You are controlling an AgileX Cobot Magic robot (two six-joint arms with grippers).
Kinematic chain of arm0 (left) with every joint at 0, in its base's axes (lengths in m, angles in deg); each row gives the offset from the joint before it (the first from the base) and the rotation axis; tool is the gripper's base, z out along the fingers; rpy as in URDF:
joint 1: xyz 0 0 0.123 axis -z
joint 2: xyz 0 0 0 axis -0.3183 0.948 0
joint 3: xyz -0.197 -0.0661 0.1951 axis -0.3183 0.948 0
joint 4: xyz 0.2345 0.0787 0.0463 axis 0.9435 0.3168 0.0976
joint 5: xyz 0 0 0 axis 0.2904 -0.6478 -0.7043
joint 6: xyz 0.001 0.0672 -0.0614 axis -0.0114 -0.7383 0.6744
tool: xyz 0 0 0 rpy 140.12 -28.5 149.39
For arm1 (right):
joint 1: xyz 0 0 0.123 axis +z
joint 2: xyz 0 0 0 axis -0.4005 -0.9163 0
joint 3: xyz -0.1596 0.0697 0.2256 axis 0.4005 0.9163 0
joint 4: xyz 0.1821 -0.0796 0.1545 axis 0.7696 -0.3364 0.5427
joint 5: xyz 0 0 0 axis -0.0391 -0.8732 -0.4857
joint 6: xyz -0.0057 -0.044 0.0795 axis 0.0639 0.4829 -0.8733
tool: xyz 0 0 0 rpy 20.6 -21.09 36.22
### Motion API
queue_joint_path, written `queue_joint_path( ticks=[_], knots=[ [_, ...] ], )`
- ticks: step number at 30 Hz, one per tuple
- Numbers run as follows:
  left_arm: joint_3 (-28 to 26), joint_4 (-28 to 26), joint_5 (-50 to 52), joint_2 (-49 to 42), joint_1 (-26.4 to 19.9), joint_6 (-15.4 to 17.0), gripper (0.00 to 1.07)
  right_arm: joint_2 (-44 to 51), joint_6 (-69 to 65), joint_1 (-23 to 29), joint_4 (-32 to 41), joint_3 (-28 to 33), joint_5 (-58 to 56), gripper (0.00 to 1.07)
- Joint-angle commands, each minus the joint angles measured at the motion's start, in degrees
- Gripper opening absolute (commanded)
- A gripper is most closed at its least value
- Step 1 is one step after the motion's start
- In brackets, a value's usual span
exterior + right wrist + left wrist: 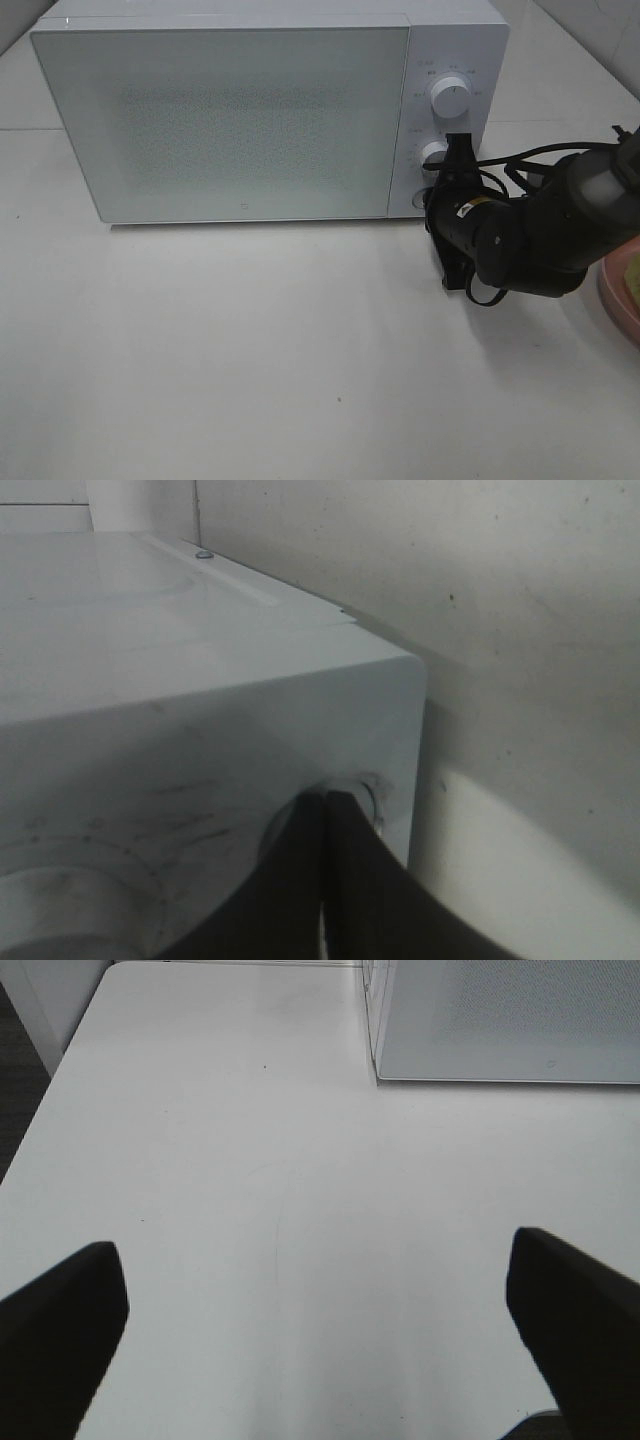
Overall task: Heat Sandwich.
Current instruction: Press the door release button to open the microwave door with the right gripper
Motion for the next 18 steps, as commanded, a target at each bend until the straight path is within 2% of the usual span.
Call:
queue_joint_path(
  ticks=[1,9,13,18],
  knots=[
    [0.06,0.17,0.29,-1.32,-0.23,0.0,0.98,0.17,-1.32,-0.17,-1.66,-0.92,3.5,0.0],
    [0.06,0.17,0.29,-1.32,-0.23,0.0,0.98,0.17,-2.92,-0.11,-2.06,-1.38,6.3,0.0],
    [0.06,0.17,0.29,-1.32,-0.23,0.0,0.98,0.0,-2.69,-0.11,-2.06,-3.44,7.79,0.0],
    [0.06,0.17,0.29,-1.32,-0.23,0.0,0.98,-2.46,-1.2,-0.11,-1.66,-5.84,16.5,0.0]
  ],
)
